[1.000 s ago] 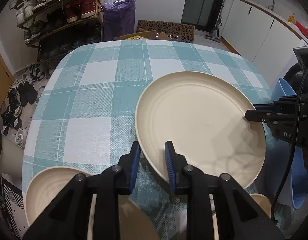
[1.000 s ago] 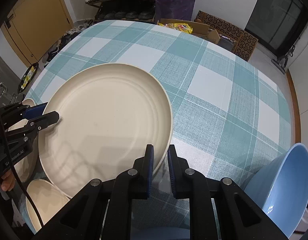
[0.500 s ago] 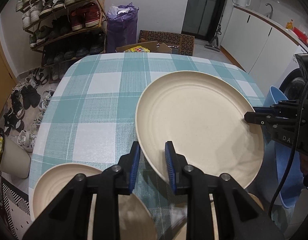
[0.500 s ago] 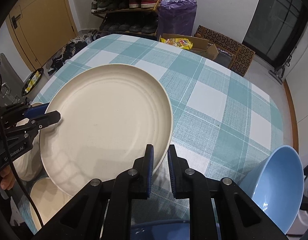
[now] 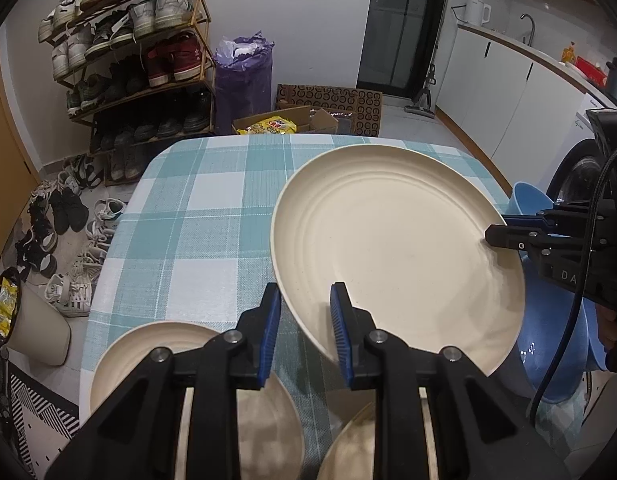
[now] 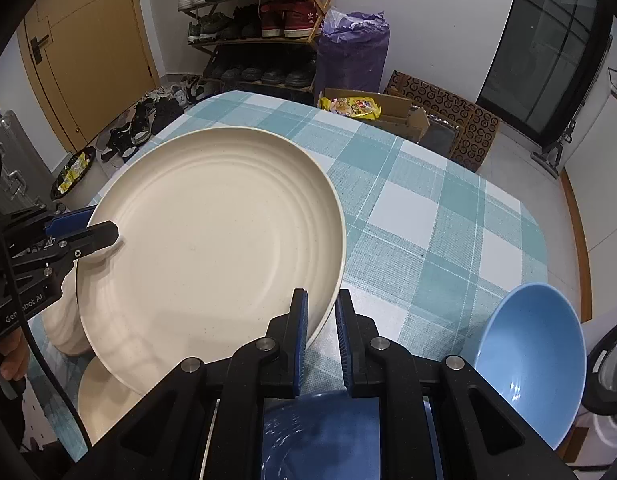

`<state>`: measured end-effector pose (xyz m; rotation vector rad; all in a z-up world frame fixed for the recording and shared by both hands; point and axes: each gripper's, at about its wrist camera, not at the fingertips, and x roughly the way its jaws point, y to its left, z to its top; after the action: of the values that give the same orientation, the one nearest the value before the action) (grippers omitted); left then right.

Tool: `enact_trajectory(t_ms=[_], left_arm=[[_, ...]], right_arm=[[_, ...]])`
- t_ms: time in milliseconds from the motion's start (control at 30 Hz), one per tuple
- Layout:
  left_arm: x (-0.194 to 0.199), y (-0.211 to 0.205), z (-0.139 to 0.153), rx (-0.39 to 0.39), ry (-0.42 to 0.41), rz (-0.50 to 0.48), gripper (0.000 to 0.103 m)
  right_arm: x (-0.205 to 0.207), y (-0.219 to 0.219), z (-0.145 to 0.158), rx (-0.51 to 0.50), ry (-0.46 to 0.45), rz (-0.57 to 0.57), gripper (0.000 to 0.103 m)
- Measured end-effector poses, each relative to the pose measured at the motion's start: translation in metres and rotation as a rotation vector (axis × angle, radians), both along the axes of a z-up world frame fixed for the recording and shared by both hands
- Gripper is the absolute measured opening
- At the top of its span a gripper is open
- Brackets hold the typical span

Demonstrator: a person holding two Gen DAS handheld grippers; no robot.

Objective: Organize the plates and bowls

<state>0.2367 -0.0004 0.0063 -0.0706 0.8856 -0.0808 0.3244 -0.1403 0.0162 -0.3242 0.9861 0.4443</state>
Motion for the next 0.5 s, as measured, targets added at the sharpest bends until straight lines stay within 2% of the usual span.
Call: enact_trajectory(t_ms=[500], left_arm=[[-0.043, 0.0, 0.031, 0.004, -0.062, 0.003, 0.024]], right_arm=[[-0.04, 0.002, 0.031, 0.01, -0.038, 0.009, 0.015]])
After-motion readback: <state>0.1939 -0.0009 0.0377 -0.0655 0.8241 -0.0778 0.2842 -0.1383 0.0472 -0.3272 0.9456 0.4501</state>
